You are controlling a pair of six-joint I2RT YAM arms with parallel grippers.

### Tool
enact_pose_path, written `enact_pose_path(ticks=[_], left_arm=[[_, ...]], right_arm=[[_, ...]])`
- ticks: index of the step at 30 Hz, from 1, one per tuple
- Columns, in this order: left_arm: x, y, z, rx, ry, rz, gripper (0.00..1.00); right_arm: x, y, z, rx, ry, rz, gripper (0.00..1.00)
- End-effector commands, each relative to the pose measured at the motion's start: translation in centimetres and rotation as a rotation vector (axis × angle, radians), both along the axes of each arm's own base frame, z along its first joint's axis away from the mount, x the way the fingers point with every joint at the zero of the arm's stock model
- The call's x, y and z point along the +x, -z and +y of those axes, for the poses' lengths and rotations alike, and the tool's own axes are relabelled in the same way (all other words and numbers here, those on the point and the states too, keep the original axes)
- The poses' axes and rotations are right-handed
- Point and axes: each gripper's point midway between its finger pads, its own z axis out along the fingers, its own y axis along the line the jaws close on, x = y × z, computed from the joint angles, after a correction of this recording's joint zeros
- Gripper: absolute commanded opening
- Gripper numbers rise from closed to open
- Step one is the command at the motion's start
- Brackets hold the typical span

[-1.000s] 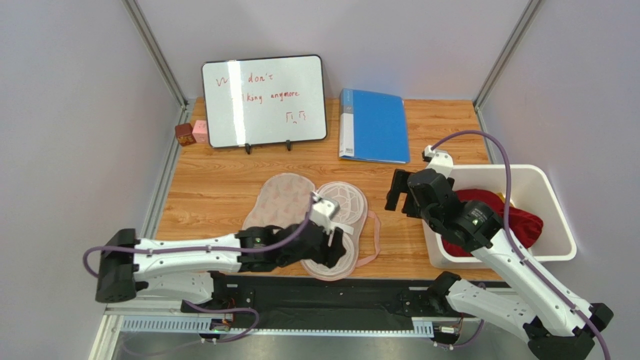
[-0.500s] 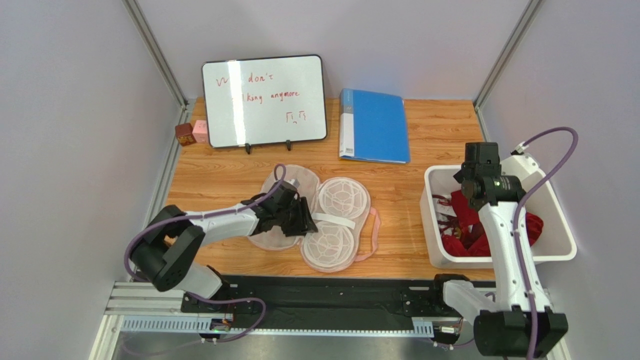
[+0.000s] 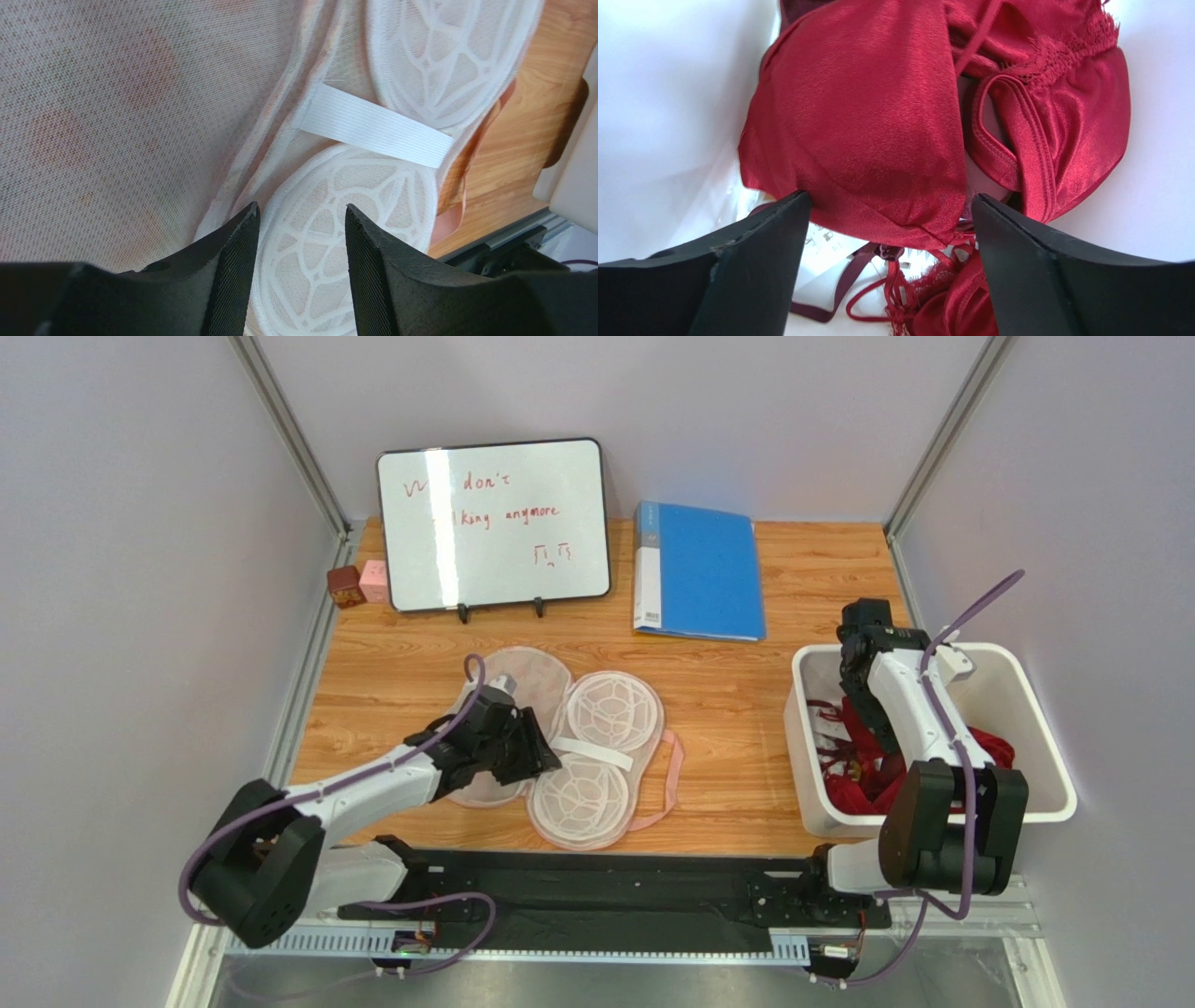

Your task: Place the bra in the laundry bag and zip it closed

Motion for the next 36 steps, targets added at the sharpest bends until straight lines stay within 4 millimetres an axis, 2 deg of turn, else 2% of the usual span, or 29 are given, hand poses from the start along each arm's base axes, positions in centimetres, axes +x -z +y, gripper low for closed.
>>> enact_pose_path(ticks=[1,5,6,8,9,11,16,18,19,21,23,24,26,27,30,31,33,35,36], left_arm=[[-0.1,-3.2,0.7,-0.009,0.028,-0.102,0.56],[-0.5,-7.5,-0.5,-0.115,0.077,-0.182,0.58],[-0.9,-8.6,-0.9,-0.152,0.098,-0.194,0.58],[-0.9,-10.2,-1.6,-0.201,0.103,-0.196,0.59],[-1.2,-10.7,-2.0,-0.225,0.122,-0.187,0.59],[-1.2,-12.1,-2.8,-0.267,0.137,-0.184,0.59],[-1.3,-12.6,-3.7,-0.317,0.144,-0.142,0.59],[-1.3,-12.7,-3.6,-0.327,0.128,-0.141,0.59],[-1.4,-12.4,-3.5,-0.325,0.120,-0.134,0.59],[-1.5,-12.5,-3.1,-0.324,0.100,-0.145,0.59],[-1.6,-12.2,-2.7,-0.318,0.079,-0.143,0.59],[-1.8,-12.3,-2.4,-0.318,0.072,-0.146,0.59],[-2.0,-11.9,-2.0,-0.312,0.053,-0.141,0.59],[-2.2,-12.1,-1.8,-0.318,0.048,-0.145,0.59],[-2.5,-12.0,-1.4,-0.326,0.025,-0.146,0.59],[-2.6,-11.9,-1.3,-0.327,0.022,-0.145,0.59],[-2.8,-12.1,-1.0,-0.322,0.010,-0.151,0.59],[-2.6,-12.3,-0.6,-0.313,-0.004,-0.163,0.59],[-2.8,-12.4,-0.4,-0.307,-0.008,-0.167,0.59]], right_arm=[[0.3,-0.7,-1.8,-0.109,0.087,-0.093,0.76],[0.2,-1.9,-2.7,-0.168,0.092,-0.116,0.55],[0.0,-2.5,-2.6,-0.166,0.093,-0.132,0.41],[0.2,-3.5,-2.2,-0.144,0.086,-0.175,0.25],[0.0,-4.4,-1.9,-0.134,0.076,-0.199,0.09],[0.1,-6.5,-1.4,-0.137,0.049,-0.255,0.00],[-1.6,-12.9,0.0,-0.168,-0.038,-0.434,0.00],[-1.7,-16.3,0.9,-0.175,-0.105,-0.544,0.00],[-1.7,-17.6,1.7,-0.183,-0.165,-0.562,0.00],[-2.2,-21.4,2.1,-0.210,-0.206,-0.635,0.00],[-2.3,-23.9,2.7,-0.242,-0.276,-0.657,0.00],[-2.3,-26.5,2.9,-0.258,-0.295,-0.715,0.00],[-2.1,-29.2,3.4,-0.294,-0.366,-0.740,0.00],[-1.8,-30.8,3.6,-0.299,-0.378,-0.771,0.00],[-0.3,-33.8,4.2,-0.333,-0.449,-0.815,0.00],[-0.3,-35.8,4.4,-0.337,-0.458,-0.869,0.00],[1.3,-38.0,6.3,-0.309,-0.562,-0.924,0.00],[1.9,-41.4,8.1,-0.279,-0.642,-1.026,0.00],[3.7,-41.4,9.9,-0.253,-0.725,-1.005,0.00]])
